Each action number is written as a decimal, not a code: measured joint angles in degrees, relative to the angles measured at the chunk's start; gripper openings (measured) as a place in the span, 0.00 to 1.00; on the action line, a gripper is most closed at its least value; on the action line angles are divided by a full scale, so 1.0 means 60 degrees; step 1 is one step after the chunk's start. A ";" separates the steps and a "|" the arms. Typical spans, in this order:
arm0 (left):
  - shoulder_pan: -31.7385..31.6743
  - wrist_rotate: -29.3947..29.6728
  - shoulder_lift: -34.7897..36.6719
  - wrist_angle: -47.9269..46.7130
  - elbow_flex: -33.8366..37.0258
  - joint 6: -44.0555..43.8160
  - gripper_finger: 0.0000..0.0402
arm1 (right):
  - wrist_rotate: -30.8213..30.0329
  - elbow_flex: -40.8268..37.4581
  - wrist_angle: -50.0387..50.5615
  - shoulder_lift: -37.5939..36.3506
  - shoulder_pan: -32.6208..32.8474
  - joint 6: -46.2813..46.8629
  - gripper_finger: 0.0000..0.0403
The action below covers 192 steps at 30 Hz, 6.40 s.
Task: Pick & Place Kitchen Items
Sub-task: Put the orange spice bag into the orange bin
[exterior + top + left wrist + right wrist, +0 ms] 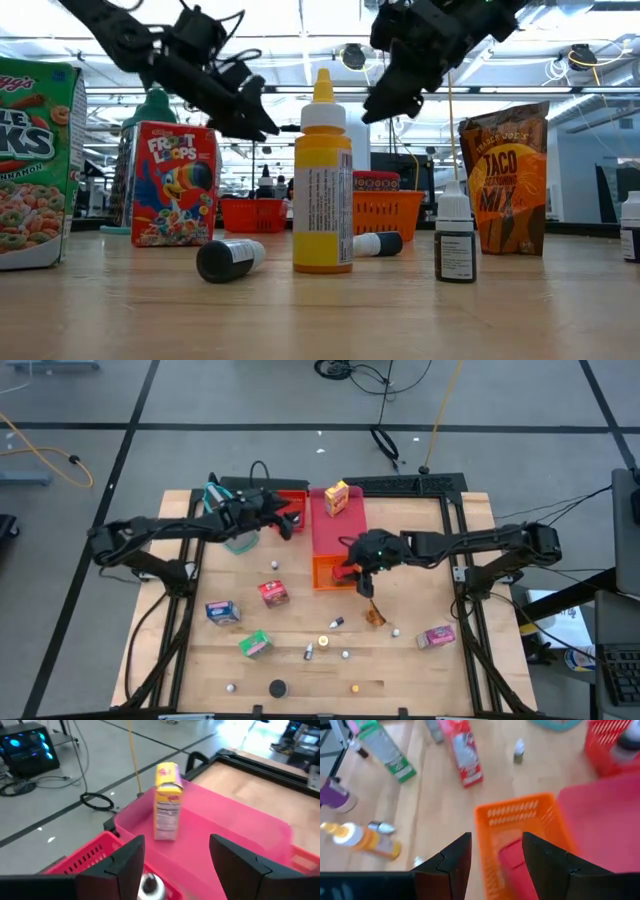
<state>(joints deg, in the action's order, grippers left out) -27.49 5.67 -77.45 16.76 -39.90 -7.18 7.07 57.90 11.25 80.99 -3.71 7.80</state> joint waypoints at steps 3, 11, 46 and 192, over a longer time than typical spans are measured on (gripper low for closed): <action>0.0315 0.0000 0.0557 -0.0724 -0.0003 0.0003 0.56 | 0.0004 0.0002 0.0623 0.0000 0.0454 0.0680 0.42; 0.1297 0.0559 0.1316 -0.1615 -0.0004 0.0000 0.56 | -0.1583 0.0002 0.2411 -0.0698 0.2105 0.2800 0.42; 0.2668 0.1330 0.1315 -0.1849 -0.0004 -0.0098 0.56 | -0.3699 -0.0546 0.3734 -0.0995 0.4518 0.8341 0.42; 0.3043 -0.2360 0.0274 0.1512 -0.0007 0.1322 0.00 | -0.0168 0.1960 0.0216 0.0739 -0.0346 -0.0466 0.04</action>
<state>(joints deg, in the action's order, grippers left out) -9.23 -8.49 -75.81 25.83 -39.94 0.75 6.07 69.66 12.55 85.43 -5.78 5.00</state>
